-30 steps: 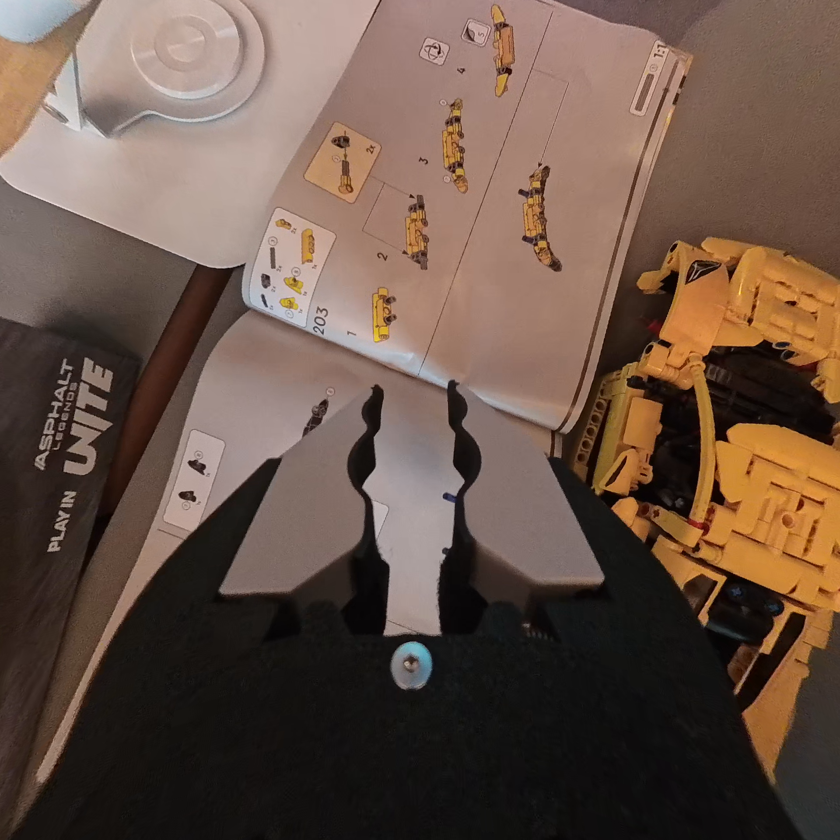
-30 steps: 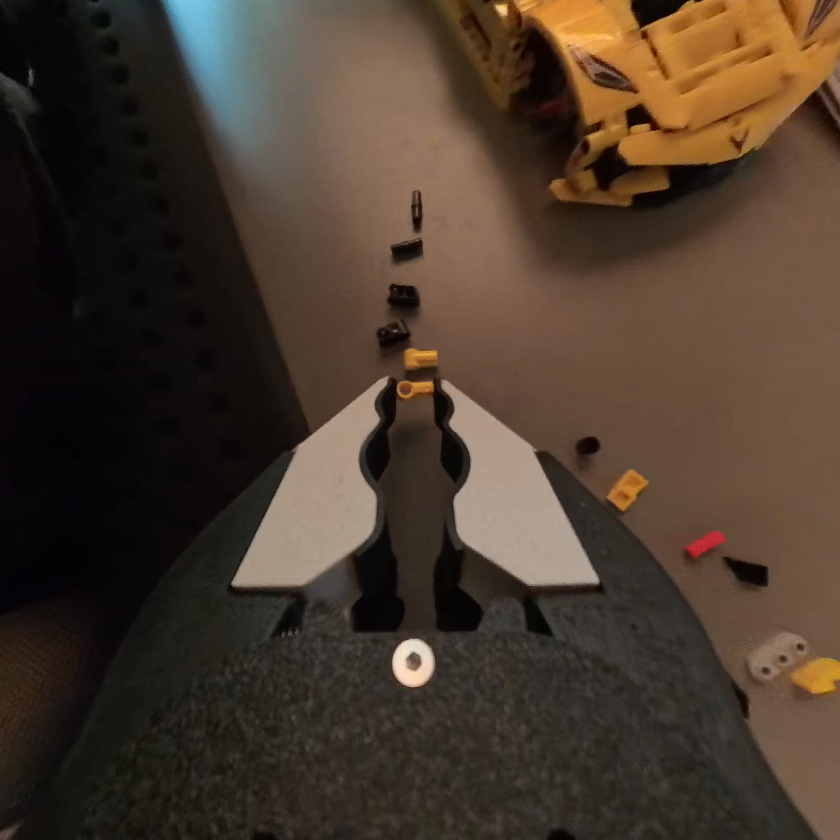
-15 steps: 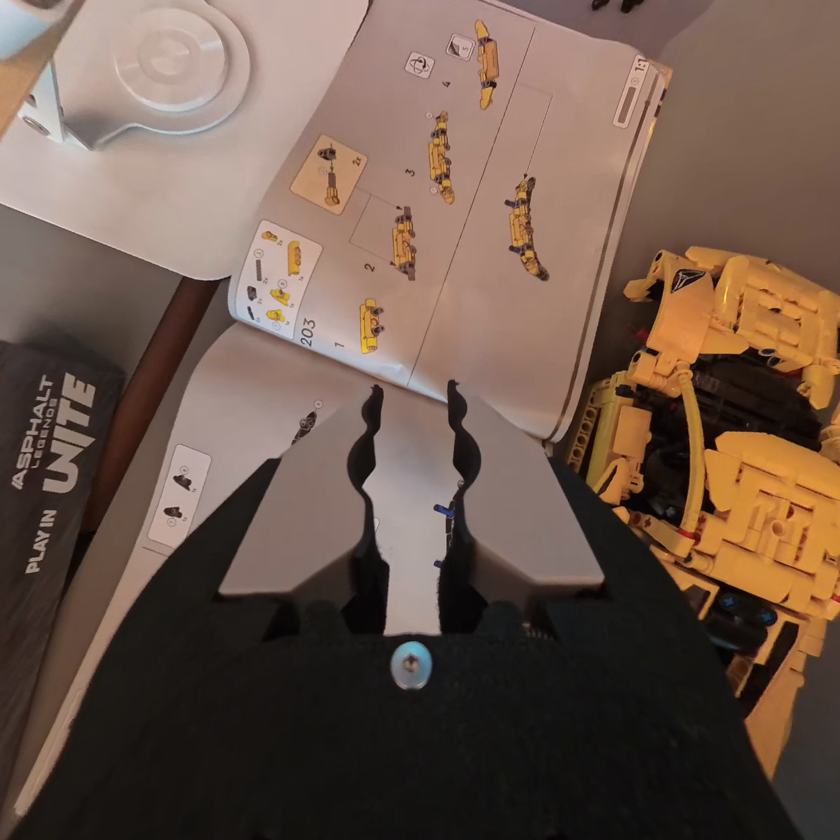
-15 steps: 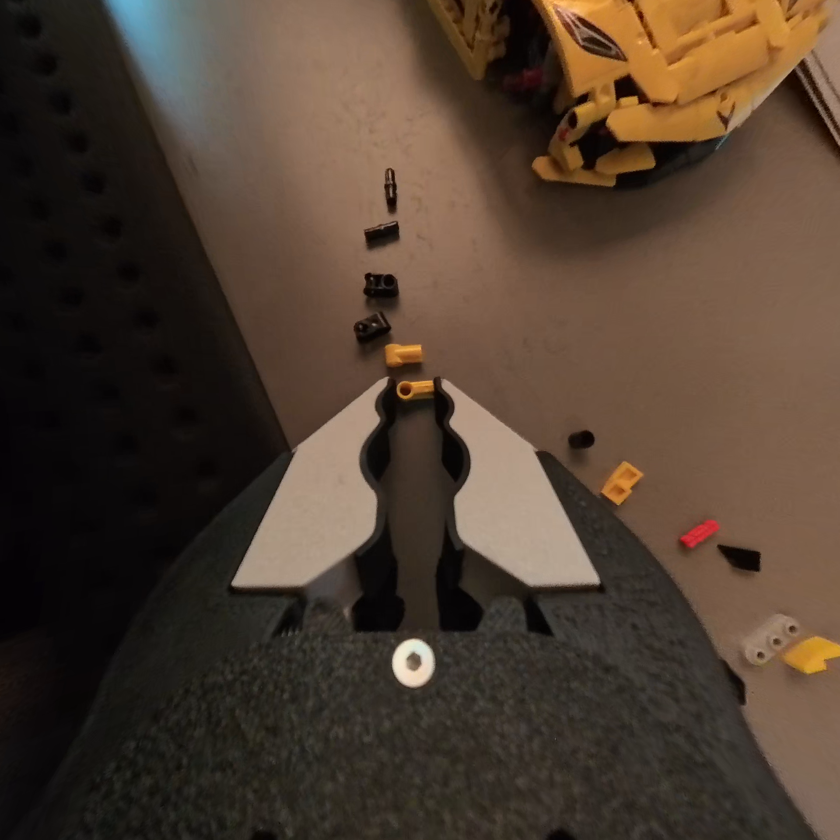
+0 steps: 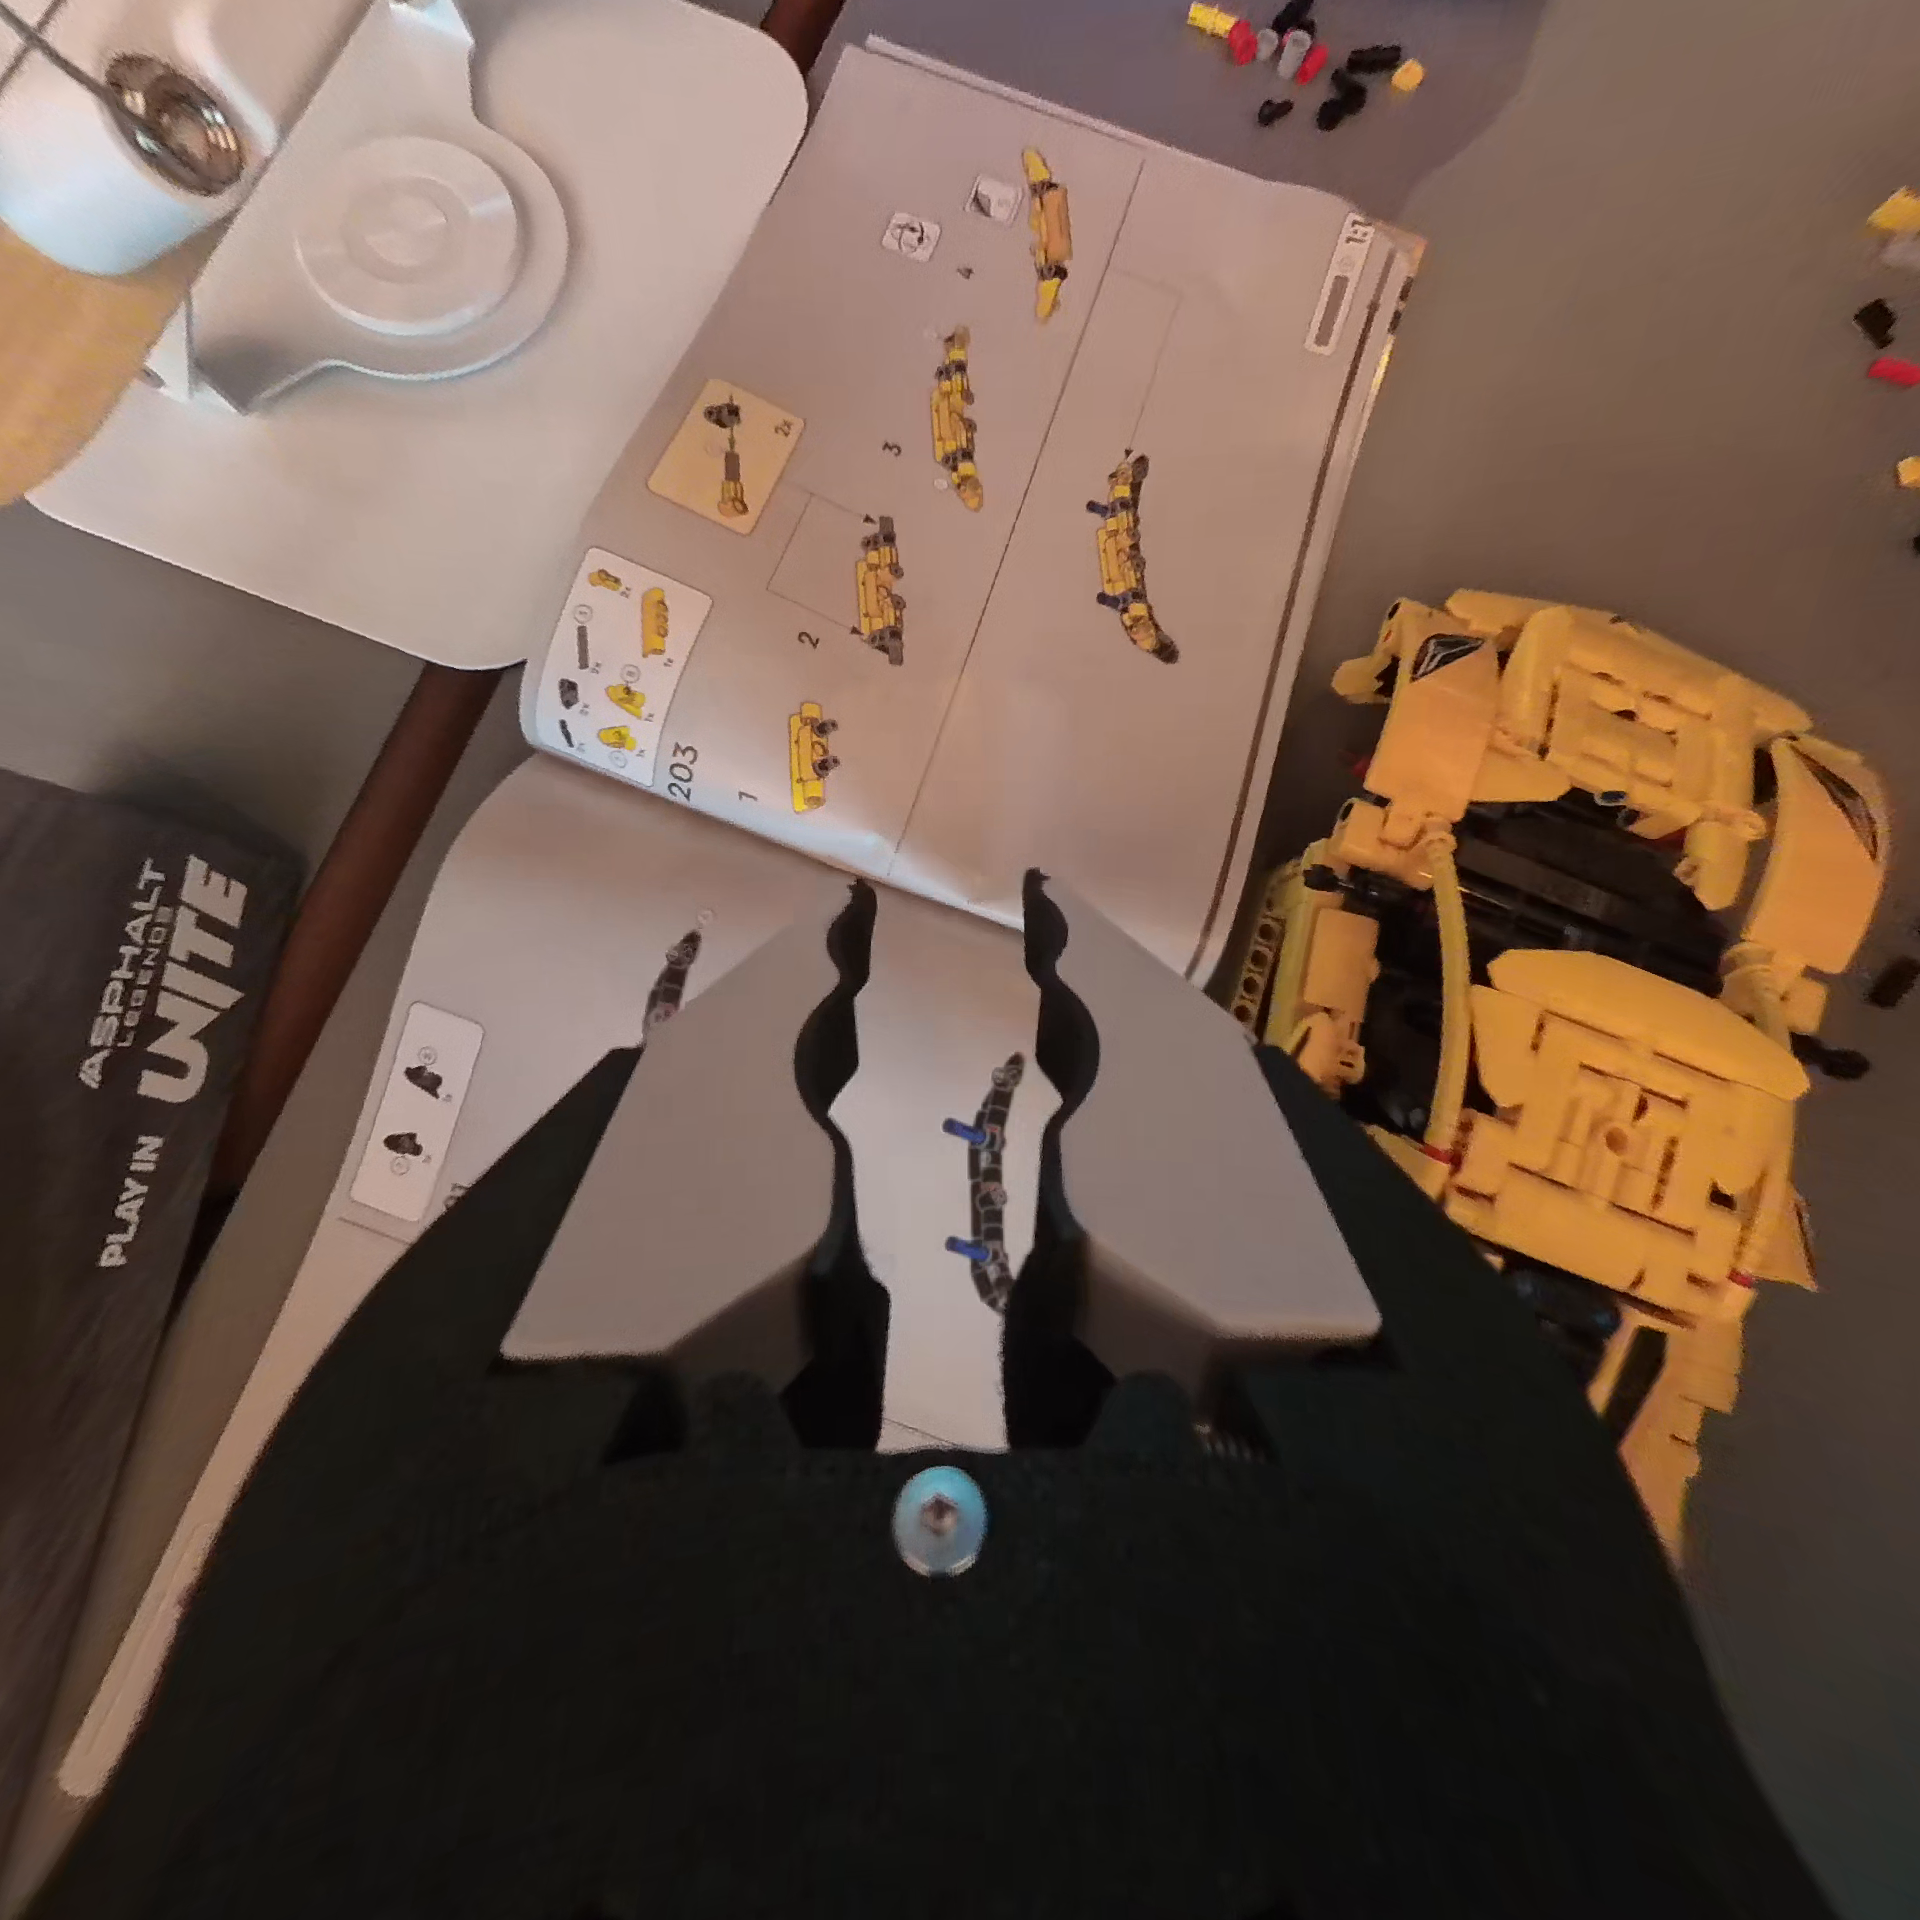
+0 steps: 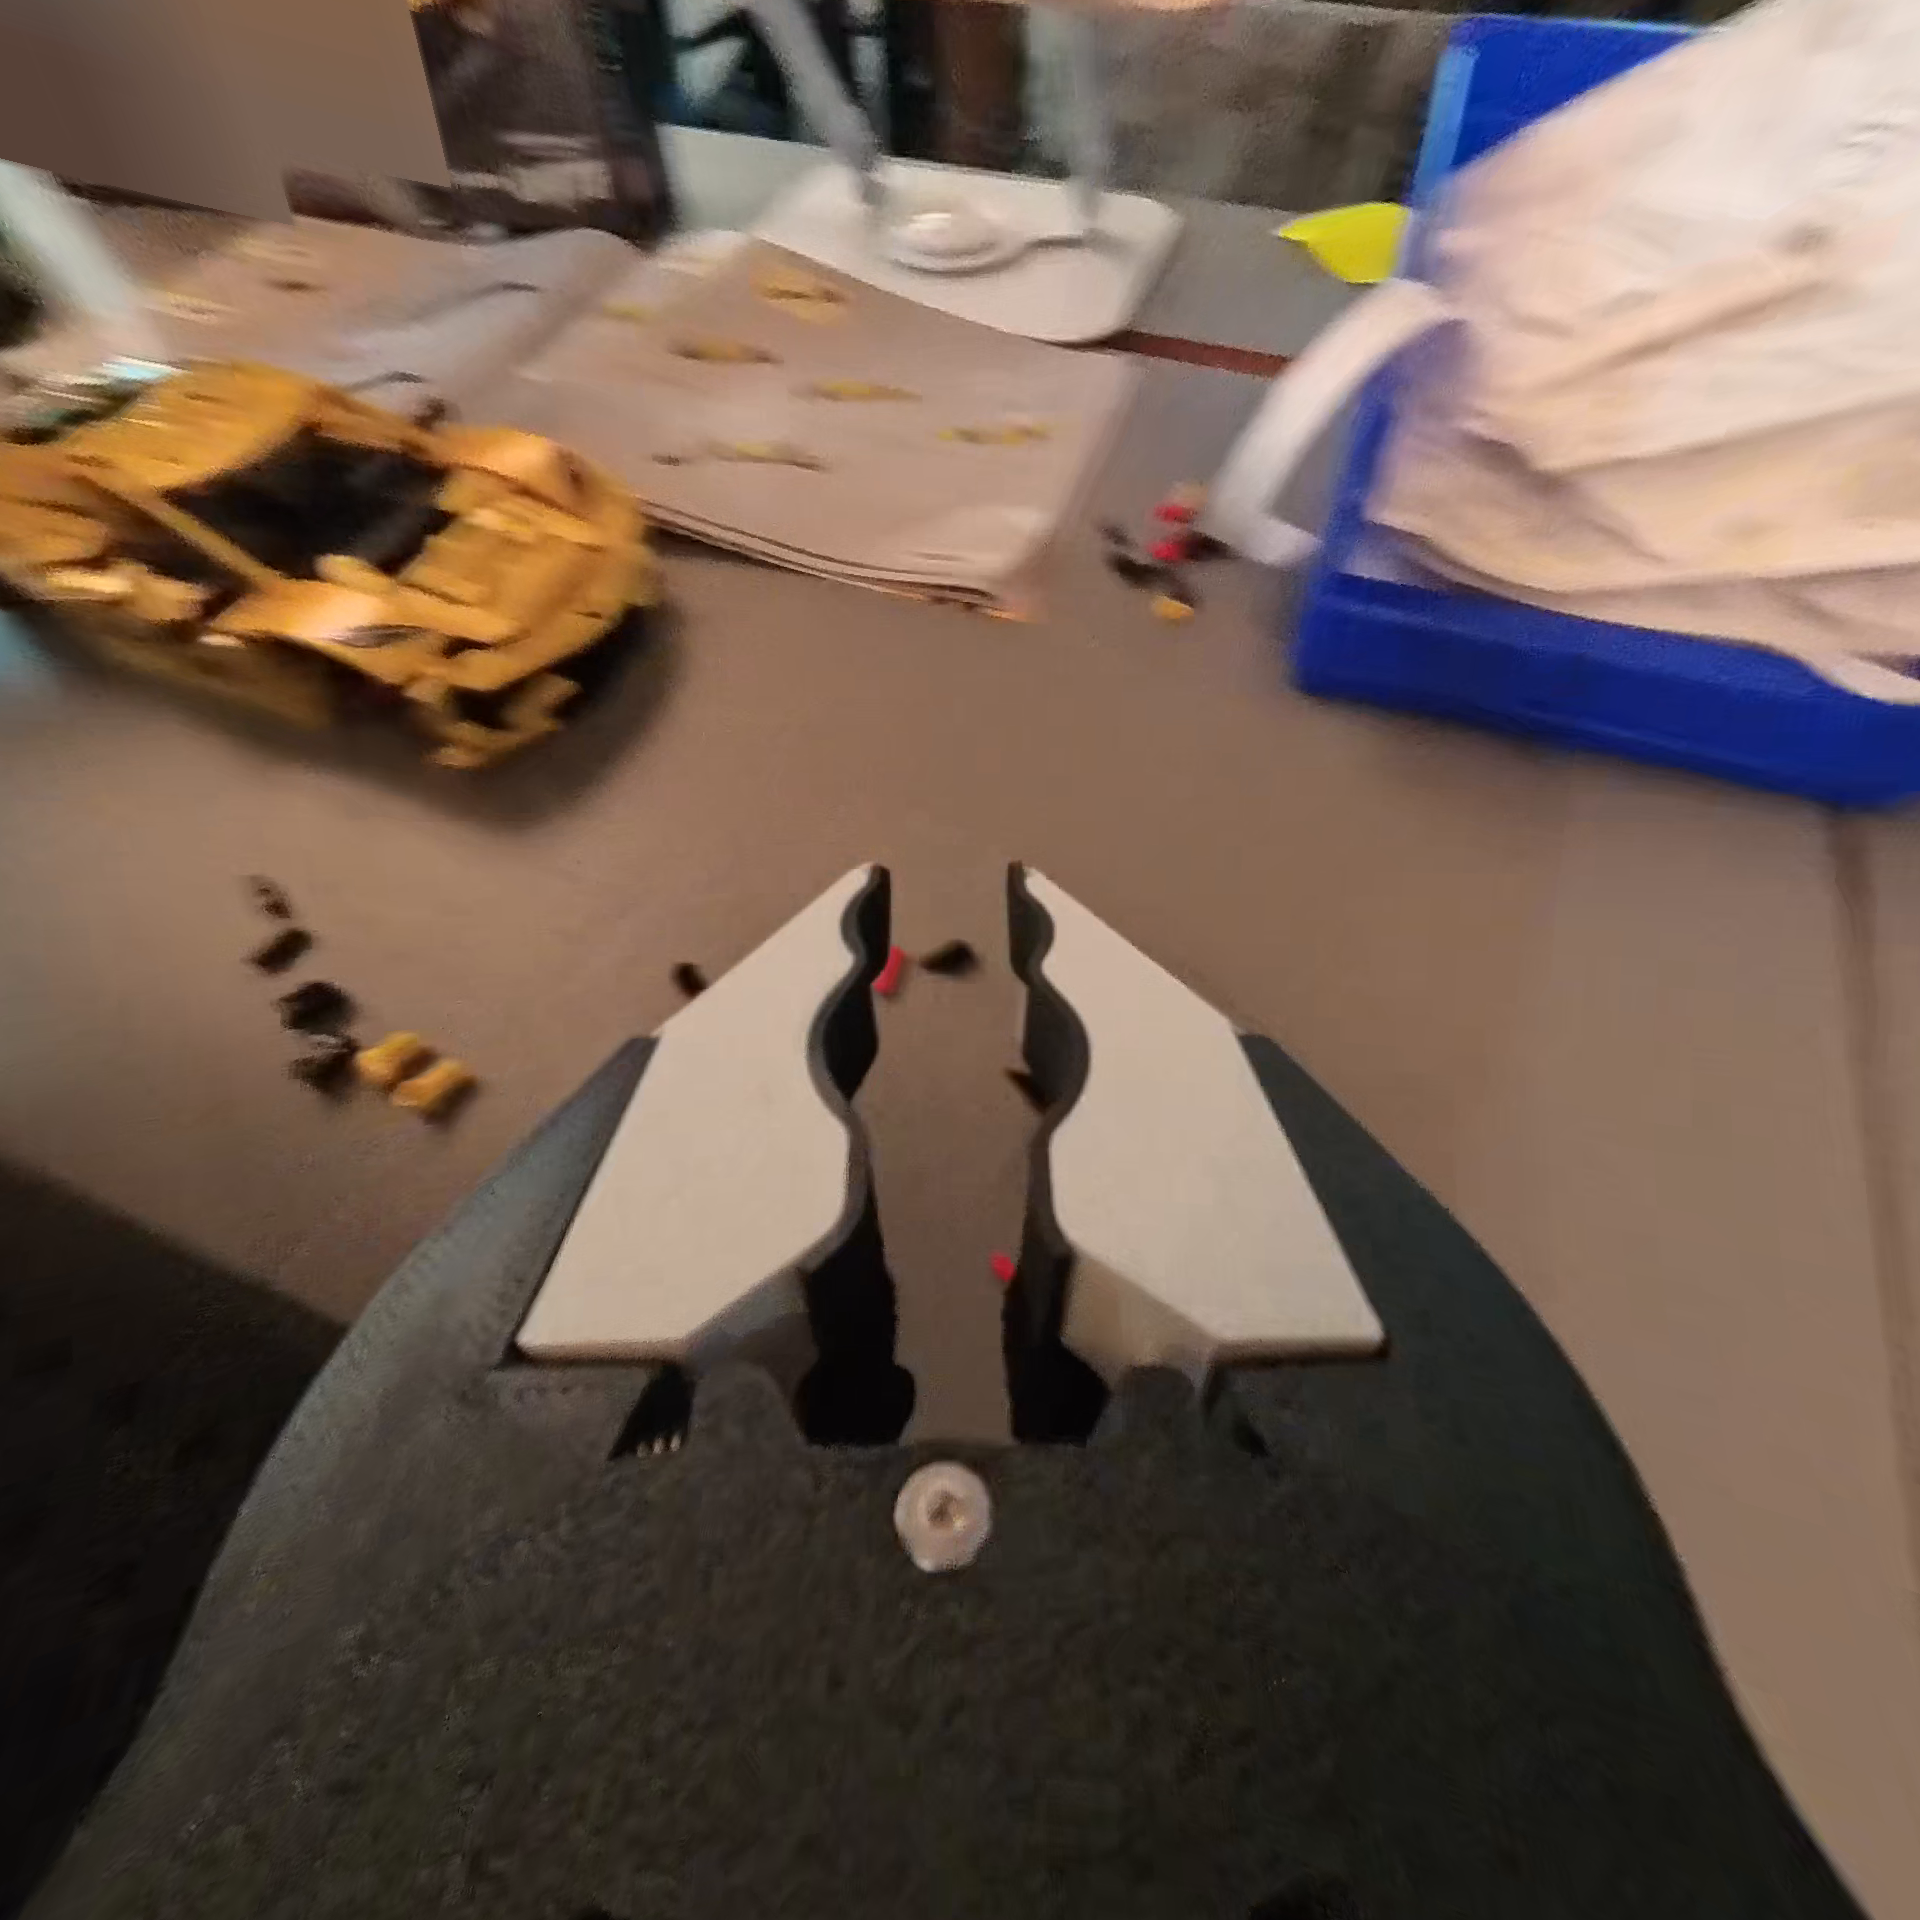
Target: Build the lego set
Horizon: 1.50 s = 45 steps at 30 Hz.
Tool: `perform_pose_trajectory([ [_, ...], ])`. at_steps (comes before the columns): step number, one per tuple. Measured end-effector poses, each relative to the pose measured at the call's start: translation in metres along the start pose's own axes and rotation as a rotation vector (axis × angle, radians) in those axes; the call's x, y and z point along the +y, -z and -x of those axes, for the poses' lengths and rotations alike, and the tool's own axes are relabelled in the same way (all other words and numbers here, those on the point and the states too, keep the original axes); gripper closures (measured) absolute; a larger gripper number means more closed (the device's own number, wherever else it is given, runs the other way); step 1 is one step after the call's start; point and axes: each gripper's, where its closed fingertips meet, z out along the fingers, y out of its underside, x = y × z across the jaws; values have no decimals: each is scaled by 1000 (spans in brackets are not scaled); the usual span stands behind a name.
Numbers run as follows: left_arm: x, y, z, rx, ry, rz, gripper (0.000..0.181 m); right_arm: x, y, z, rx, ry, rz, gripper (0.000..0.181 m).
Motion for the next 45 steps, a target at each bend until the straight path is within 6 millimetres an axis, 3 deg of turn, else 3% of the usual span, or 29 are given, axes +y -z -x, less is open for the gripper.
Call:
perform_pose_trajectory([
  [3,-1,8,-7,4,1,-6,152,4,18,-18,94,-42,-4,155],
  [8,-5,39,-25,-15,-15,-38,152,6,22,-18,81,-92,27,148],
  [11,-6,71,-40,-56,-44,-66,152,-14,15,-18,60,-81,60,148],
  [13,-4,98,-51,-93,-60,-93,152,-50,5,-15,21,-25,16,151],
  [16,1,145,-71,-146,-63,-172,152,-107,-29,2,-88,45,-8,148],
  [18,12,174,-87,-174,-50,-230,152,-132,-68,12,-121,92,23,145],
  [21,43,205,-109,-227,14,-318,150,-139,-137,35,-156,155,129,146],
  [23,72,217,-124,-250,89,-363,150,-133,-179,56,-206,139,172,147],
  [28,150,226,-156,-287,315,-402,148,-111,-251,76,-219,55,254,146],
  [32,196,229,-158,-373,396,-398,148,-94,-270,96,-252,56,305,147],
  [36,212,235,-153,-401,429,-470,148,-99,-268,108,-248,115,283,151],
  [40,215,227,-146,-385,452,-492,148,-103,-266,112,-266,110,271,155],
  [45,229,211,-141,-343,523,-378,149,-100,-266,117,-307,91,260,152],
])
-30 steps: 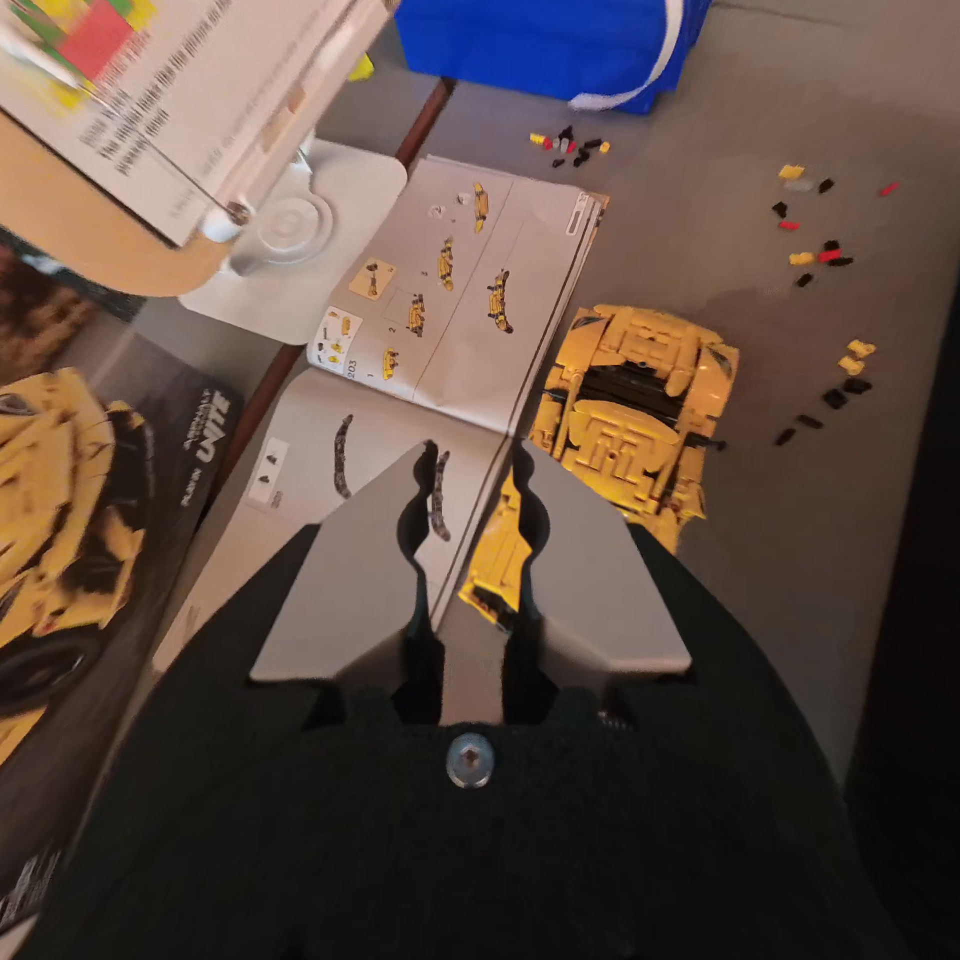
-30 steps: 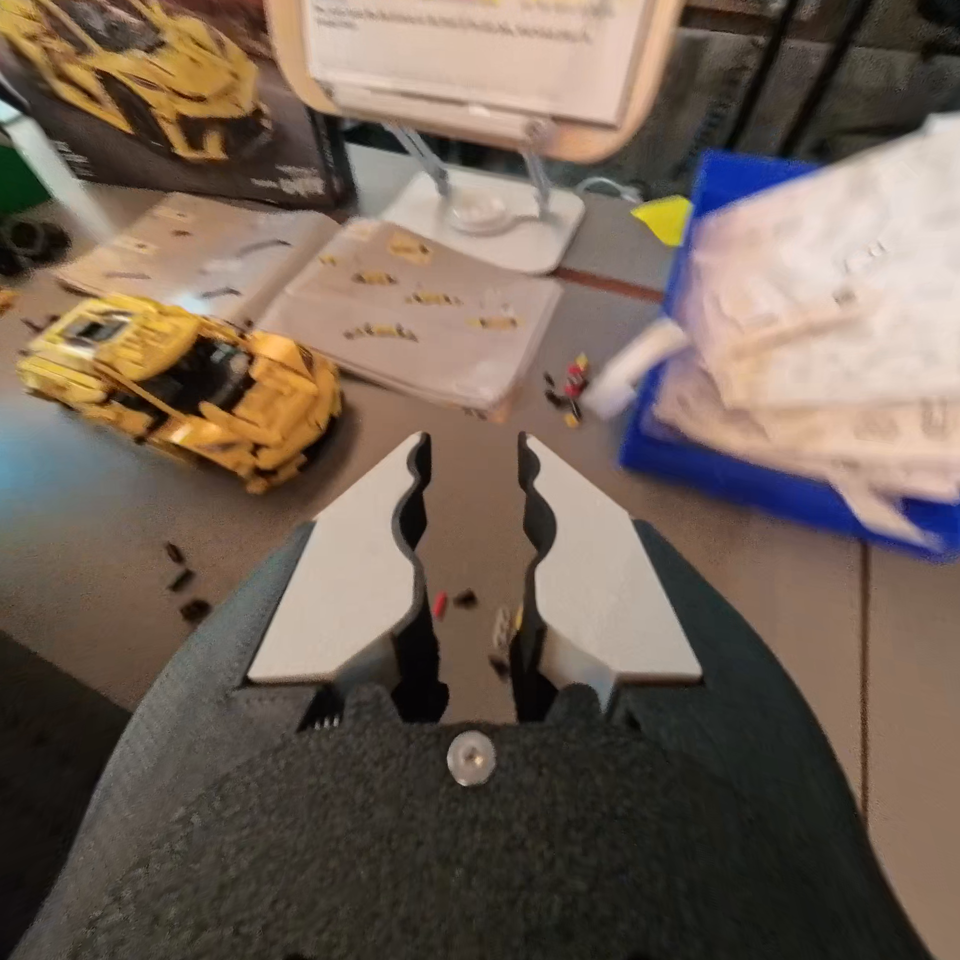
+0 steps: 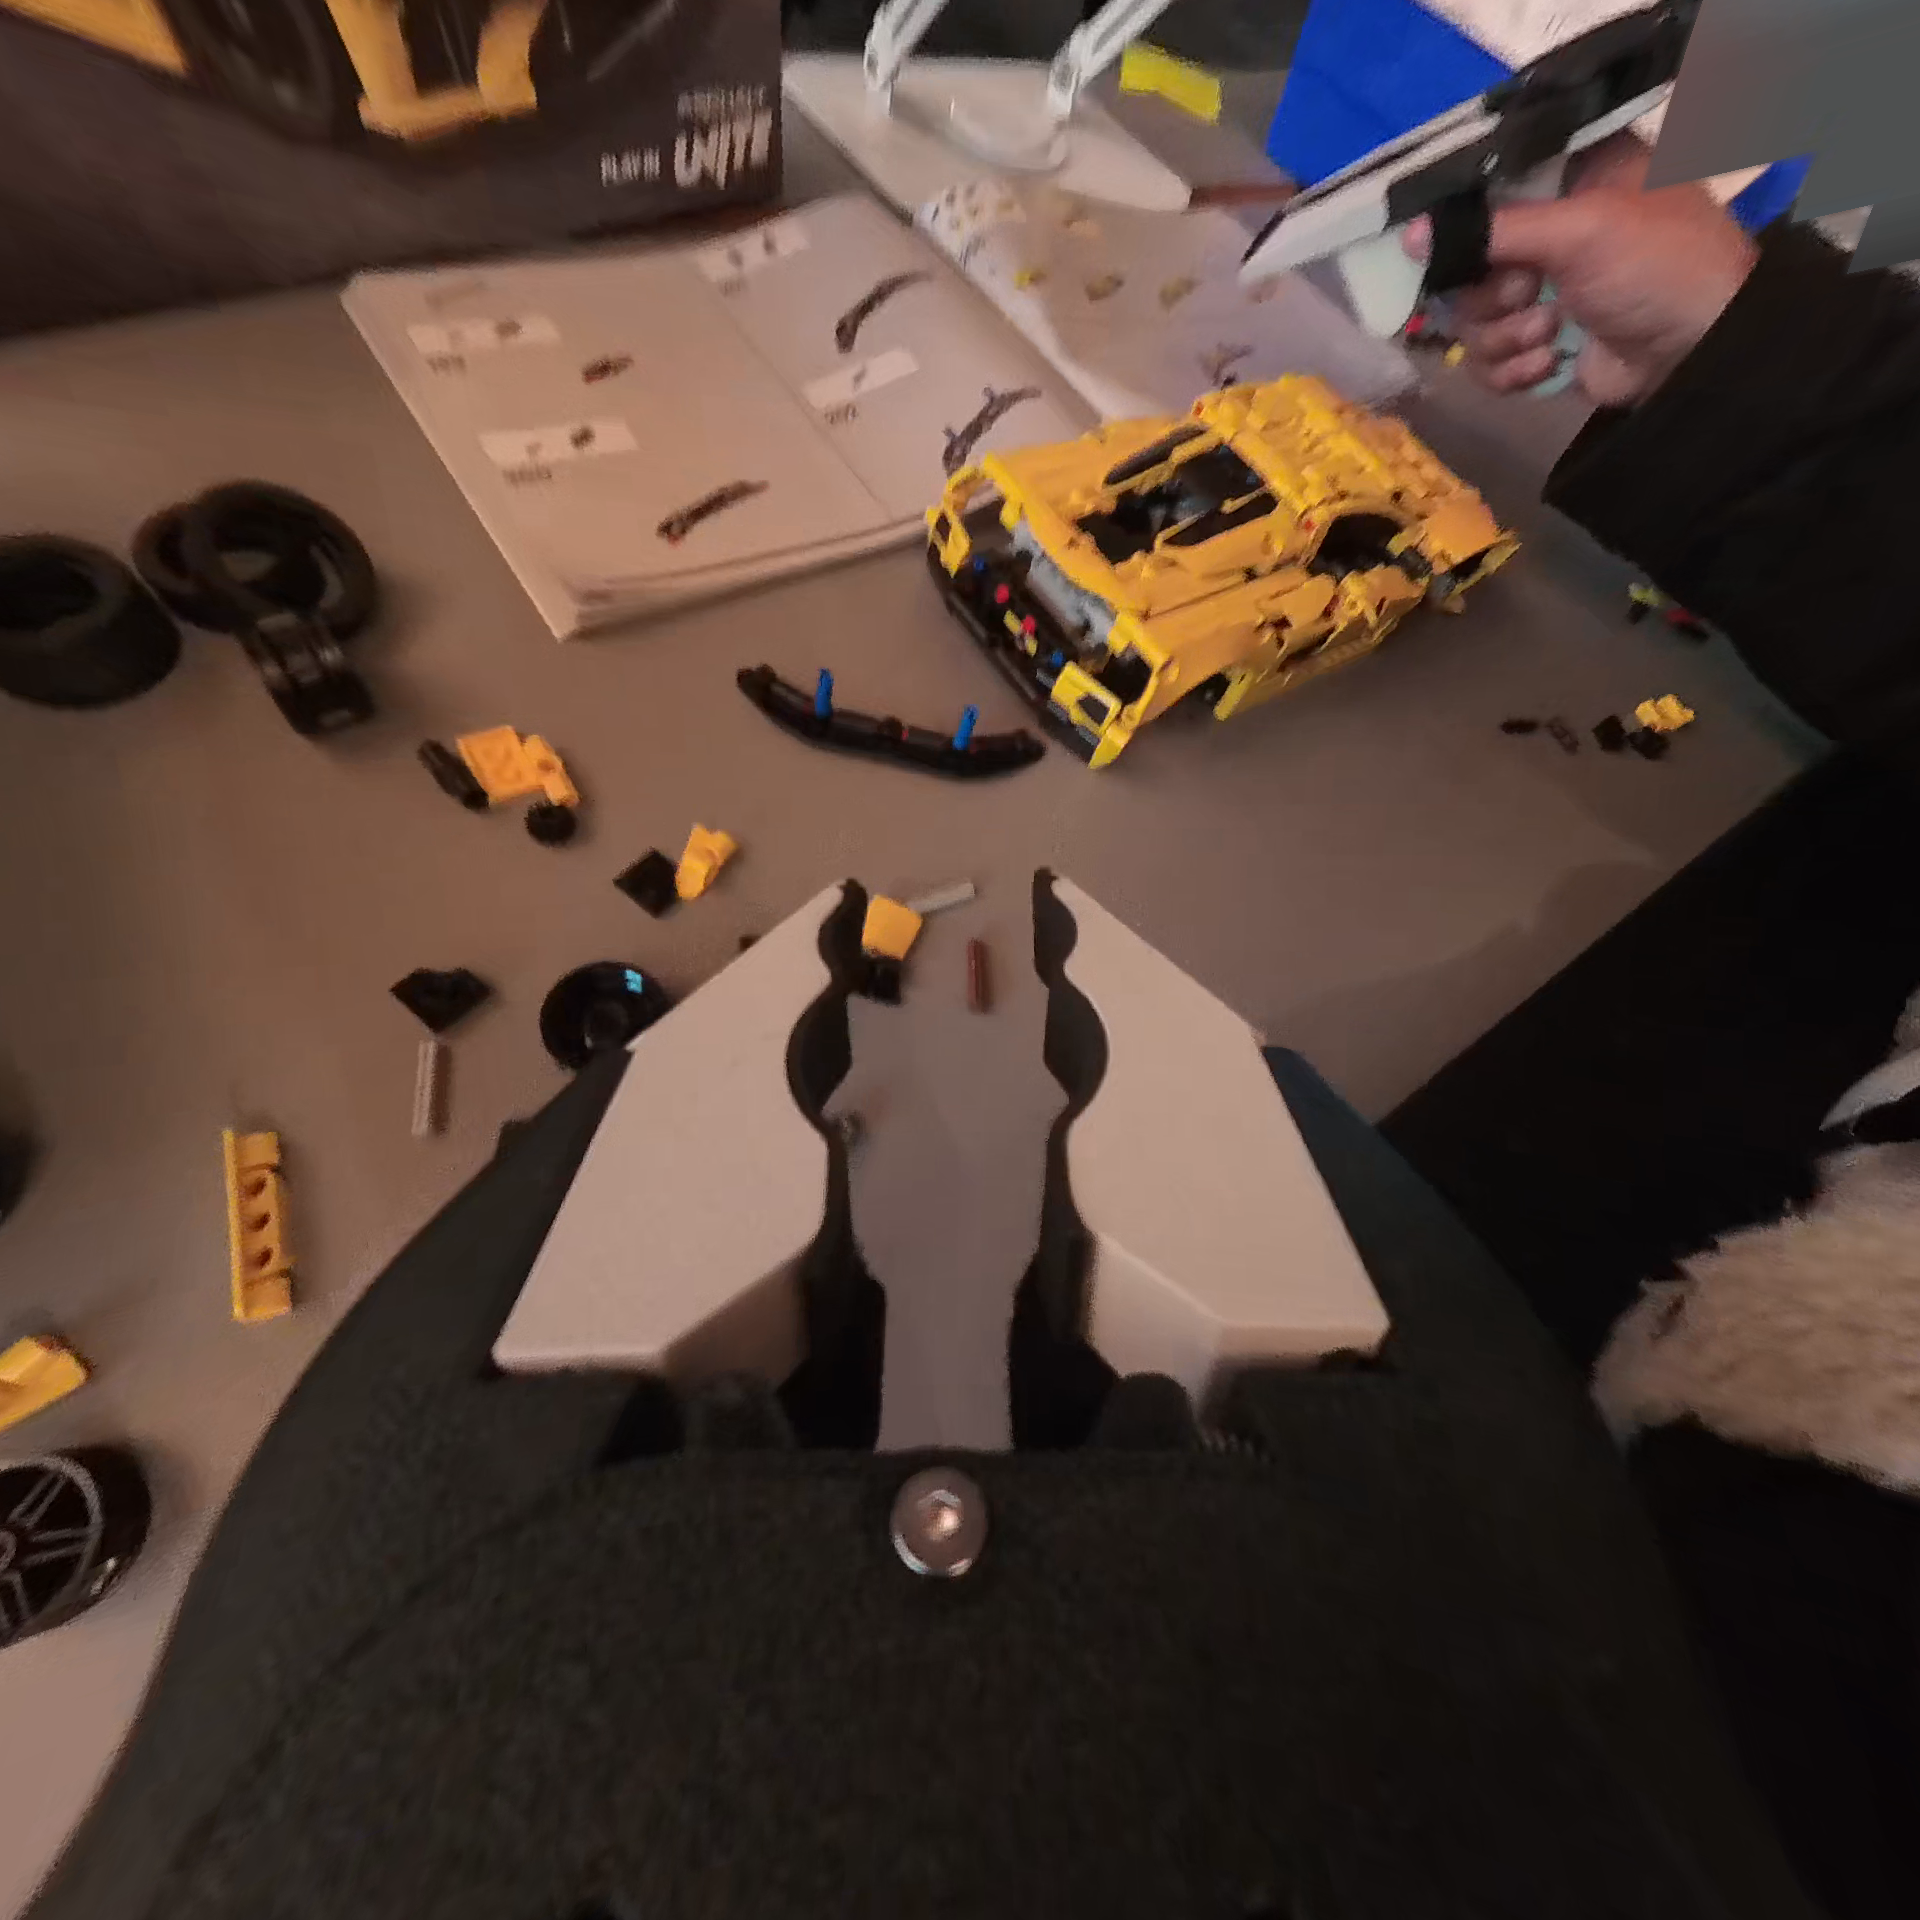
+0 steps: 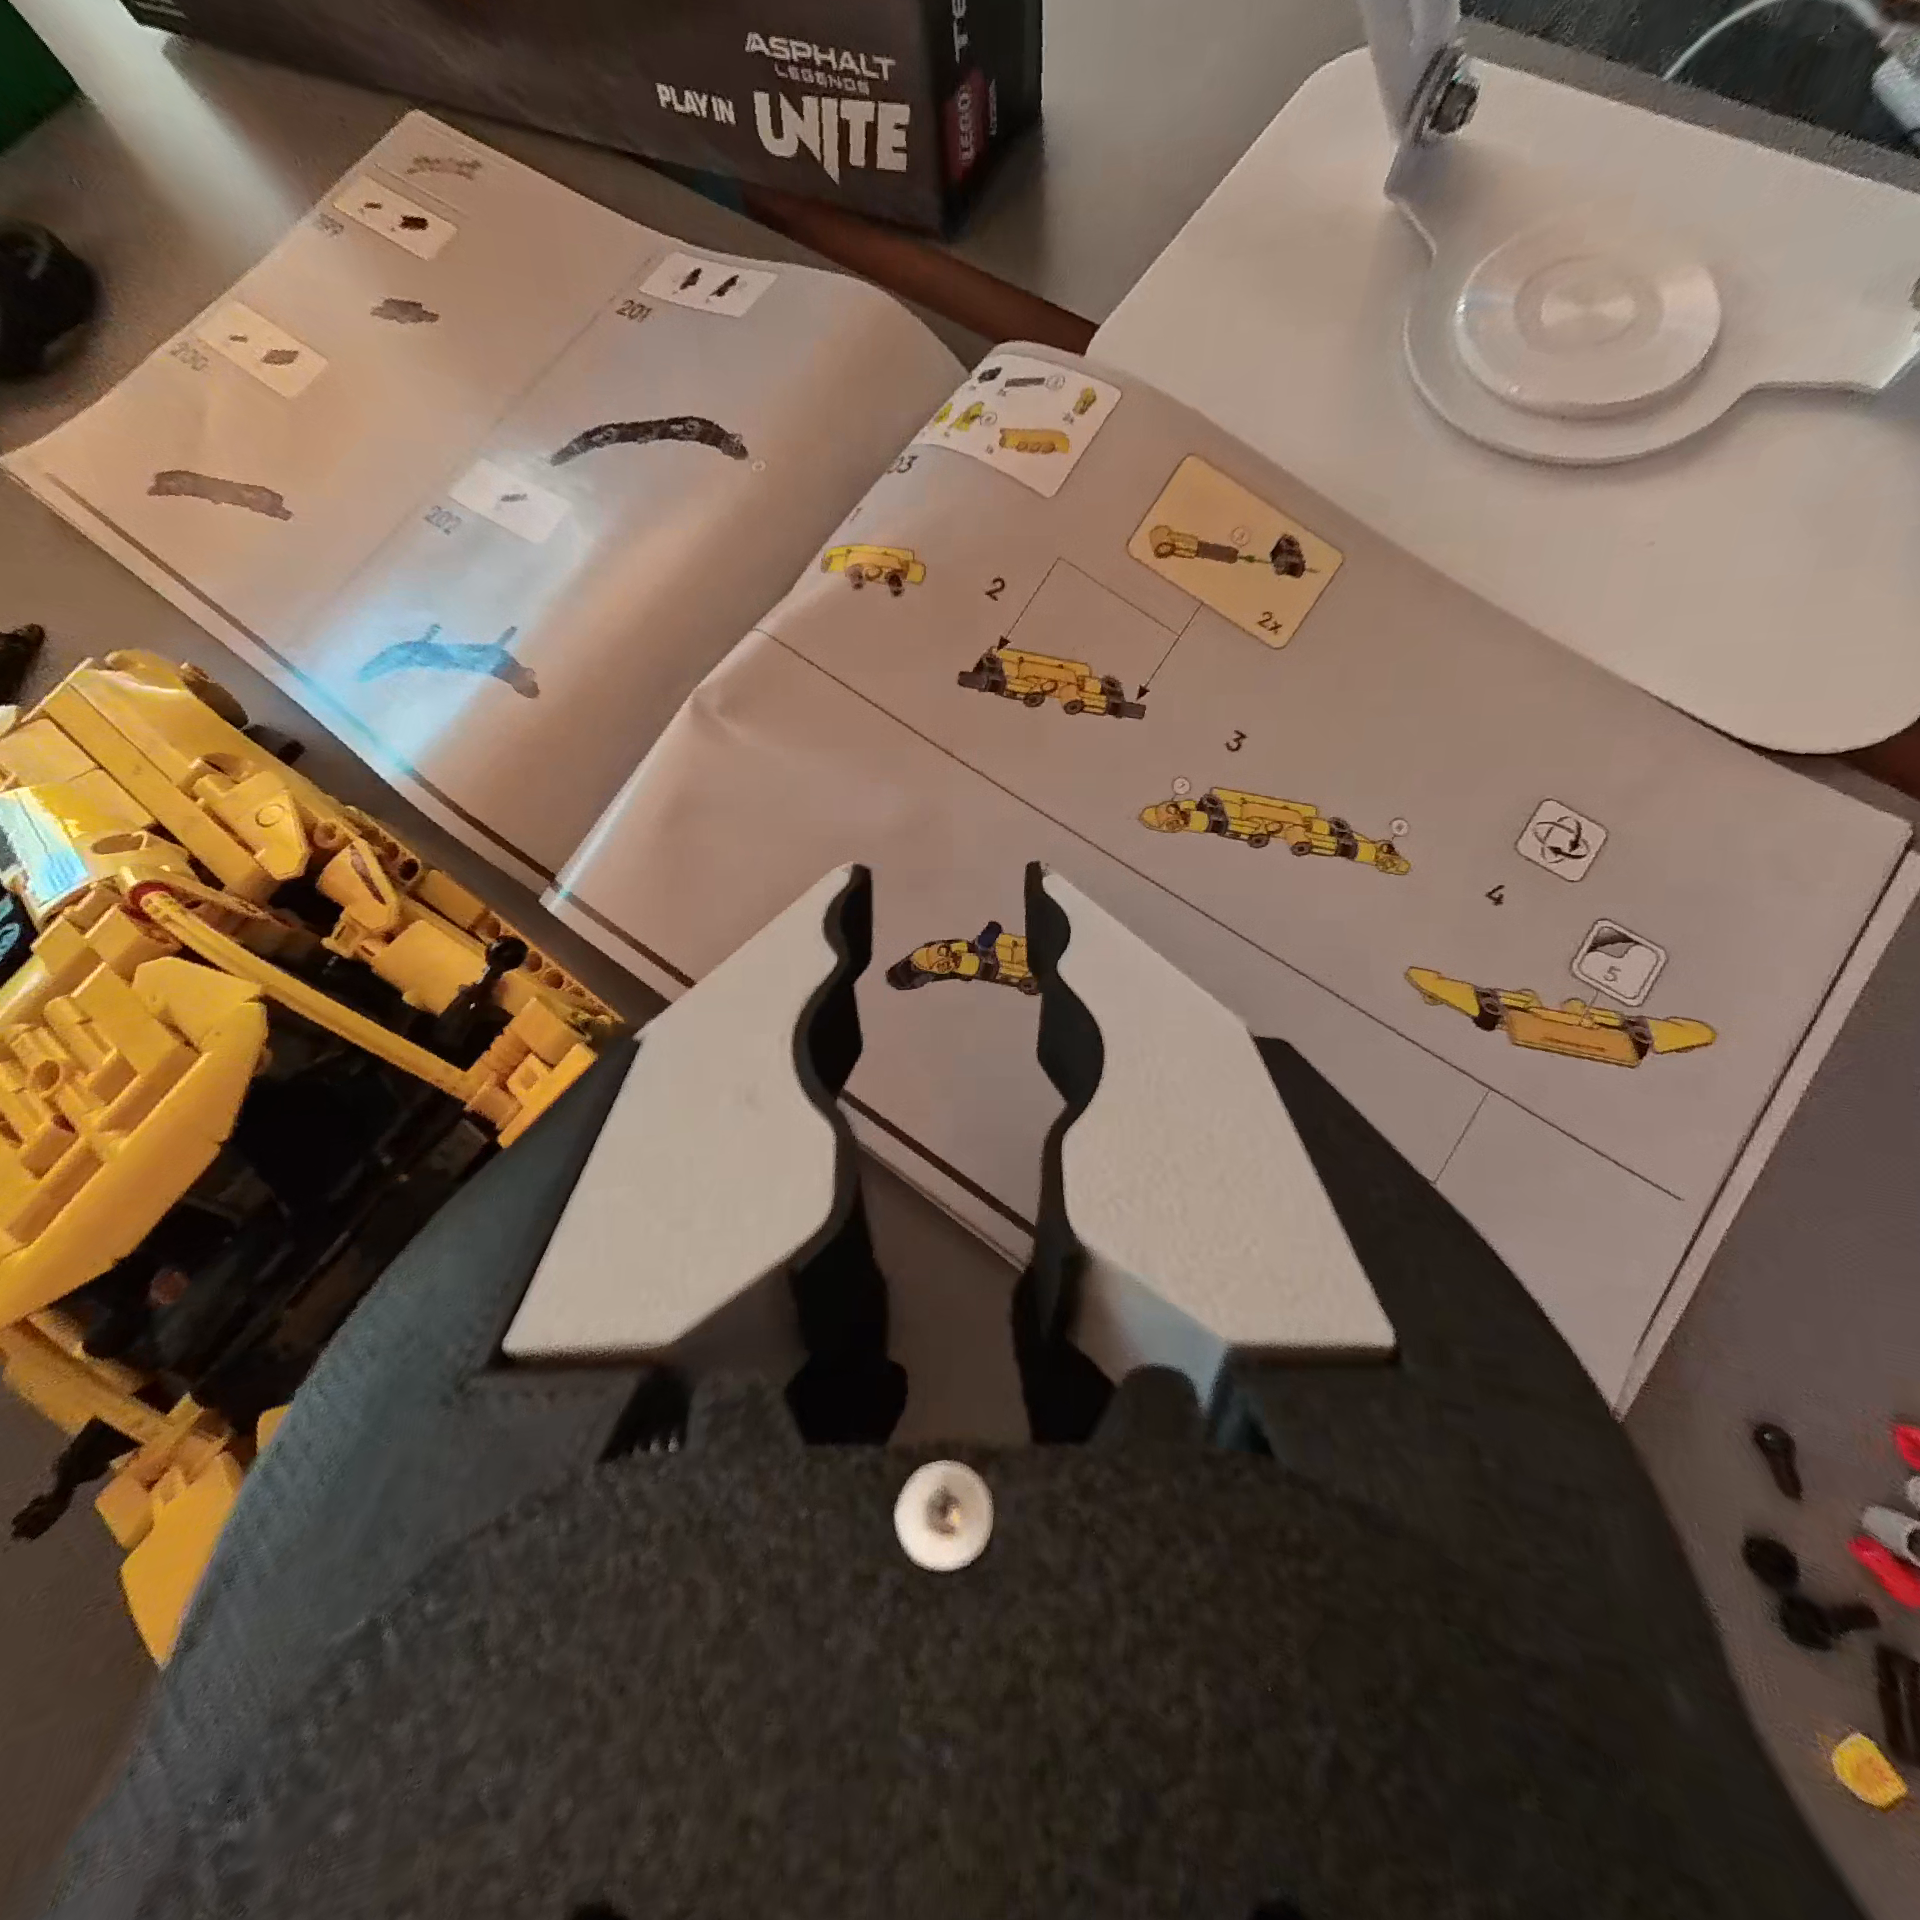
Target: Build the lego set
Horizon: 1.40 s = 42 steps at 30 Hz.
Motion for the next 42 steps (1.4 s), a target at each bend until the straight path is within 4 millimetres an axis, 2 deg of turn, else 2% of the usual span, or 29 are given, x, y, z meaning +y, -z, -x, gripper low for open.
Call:
perform_pose_trajectory([
  [6,15,-12,10,-54,-64,93,149,-2,3,4,-29,-8,-21,151],
  [10,29,-30,6,-31,-101,164,149,4,0,3,-9,28,10,151],
  [13,32,-48,0,21,-246,204,160,3,1,2,-6,38,-1,152],
  [17,31,-69,-6,186,-408,342,159,-1,7,1,-13,29,-19,151],
  [21,39,-82,7,237,-604,462,159,-6,22,-7,13,31,-50,151],
  [25,42,-85,3,364,-585,512,159,-14,37,-13,-6,-17,-100,152],
  [29,51,-86,3,395,-619,567,160,-15,43,-18,-14,-39,-115,152],
  [33,55,-88,1,400,-682,564,177,-17,48,-20,-6,-33,-121,152],
  [35,55,-88,1,397,-696,568,177,-20,53,-20,-6,-38,-131,152],
  [37,51,-90,6,356,-690,591,178,-22,61,-18,-10,-47,-139,152],
  [39,40,-92,13,308,-687,594,178,-19,71,-16,-4,-41,-137,152],
  [40,26,-94,14,285,-687,567,178,-16,78,-20,26,-35,-136,152],
  [42,-15,-101,10,248,-696,488,178,-8,92,-30,93,-47,-154,152],
])
